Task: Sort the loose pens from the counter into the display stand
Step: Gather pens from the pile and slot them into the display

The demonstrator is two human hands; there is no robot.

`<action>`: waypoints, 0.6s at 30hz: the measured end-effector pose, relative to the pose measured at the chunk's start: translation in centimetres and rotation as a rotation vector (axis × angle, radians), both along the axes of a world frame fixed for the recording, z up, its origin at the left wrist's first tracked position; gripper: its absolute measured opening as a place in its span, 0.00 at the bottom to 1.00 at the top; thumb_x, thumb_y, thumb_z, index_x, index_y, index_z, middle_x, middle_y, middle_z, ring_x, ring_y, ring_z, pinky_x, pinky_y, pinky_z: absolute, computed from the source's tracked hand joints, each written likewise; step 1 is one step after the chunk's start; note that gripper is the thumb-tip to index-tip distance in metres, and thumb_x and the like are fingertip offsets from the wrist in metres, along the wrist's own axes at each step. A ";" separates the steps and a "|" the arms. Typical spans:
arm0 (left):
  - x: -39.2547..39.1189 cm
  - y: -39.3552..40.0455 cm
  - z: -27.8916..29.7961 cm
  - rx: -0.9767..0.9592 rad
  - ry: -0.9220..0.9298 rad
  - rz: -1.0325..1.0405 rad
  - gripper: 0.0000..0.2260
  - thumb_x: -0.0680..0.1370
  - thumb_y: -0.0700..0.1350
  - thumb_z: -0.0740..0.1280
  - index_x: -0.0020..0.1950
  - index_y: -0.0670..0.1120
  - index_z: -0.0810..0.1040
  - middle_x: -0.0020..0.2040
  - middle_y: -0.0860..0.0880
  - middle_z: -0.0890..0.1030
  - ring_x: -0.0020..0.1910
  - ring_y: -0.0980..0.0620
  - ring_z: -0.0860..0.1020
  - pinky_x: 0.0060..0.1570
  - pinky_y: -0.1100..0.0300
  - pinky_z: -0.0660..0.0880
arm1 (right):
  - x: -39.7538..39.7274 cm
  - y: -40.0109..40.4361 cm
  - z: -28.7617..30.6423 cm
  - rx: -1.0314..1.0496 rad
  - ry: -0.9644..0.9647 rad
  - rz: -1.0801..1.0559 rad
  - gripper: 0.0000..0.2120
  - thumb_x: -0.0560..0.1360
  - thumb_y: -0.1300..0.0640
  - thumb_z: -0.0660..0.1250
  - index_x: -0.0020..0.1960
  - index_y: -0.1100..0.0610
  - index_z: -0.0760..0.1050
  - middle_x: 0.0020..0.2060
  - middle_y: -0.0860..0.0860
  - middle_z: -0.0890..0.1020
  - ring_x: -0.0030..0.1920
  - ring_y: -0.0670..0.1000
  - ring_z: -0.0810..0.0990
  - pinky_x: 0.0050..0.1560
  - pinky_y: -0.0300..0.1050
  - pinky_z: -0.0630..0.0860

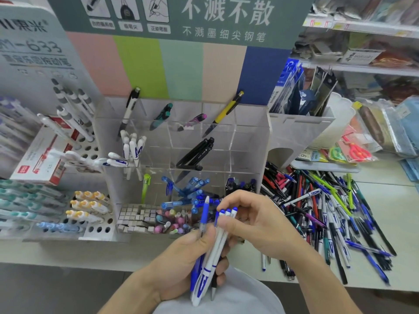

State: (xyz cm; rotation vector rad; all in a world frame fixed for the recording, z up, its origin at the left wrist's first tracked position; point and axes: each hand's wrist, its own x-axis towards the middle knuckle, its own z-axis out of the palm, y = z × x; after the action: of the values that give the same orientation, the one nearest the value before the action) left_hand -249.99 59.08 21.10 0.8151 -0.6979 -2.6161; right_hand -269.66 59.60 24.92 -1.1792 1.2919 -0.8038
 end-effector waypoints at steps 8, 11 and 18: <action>-0.2 -0.2 0.3 0.020 -0.117 0.049 0.21 0.80 0.51 0.67 0.64 0.35 0.75 0.41 0.41 0.72 0.38 0.43 0.72 0.39 0.50 0.75 | -0.6 0.3 -0.4 0.040 -0.147 -0.122 0.05 0.73 0.64 0.75 0.49 0.61 0.85 0.33 0.64 0.83 0.30 0.57 0.81 0.31 0.46 0.81; -0.1 -0.2 0.5 0.038 -0.175 0.071 0.15 0.79 0.49 0.70 0.57 0.37 0.80 0.39 0.40 0.74 0.37 0.43 0.73 0.37 0.50 0.76 | -1.5 0.4 -0.2 0.031 -0.166 -0.137 0.08 0.70 0.60 0.75 0.48 0.62 0.83 0.33 0.62 0.83 0.31 0.56 0.80 0.30 0.45 0.78; -0.6 -0.1 1.1 0.040 -0.249 0.283 0.14 0.79 0.50 0.66 0.51 0.38 0.76 0.37 0.41 0.75 0.29 0.47 0.71 0.28 0.57 0.70 | -5.6 0.1 1.0 -0.083 -0.169 -0.370 0.09 0.71 0.57 0.73 0.48 0.62 0.81 0.34 0.60 0.81 0.31 0.54 0.80 0.33 0.42 0.80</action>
State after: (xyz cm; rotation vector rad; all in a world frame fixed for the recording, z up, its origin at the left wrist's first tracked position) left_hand -250.54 58.97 22.22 1.1734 -0.5478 -2.3051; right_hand -275.21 59.66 25.95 -0.9230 1.3635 -1.2101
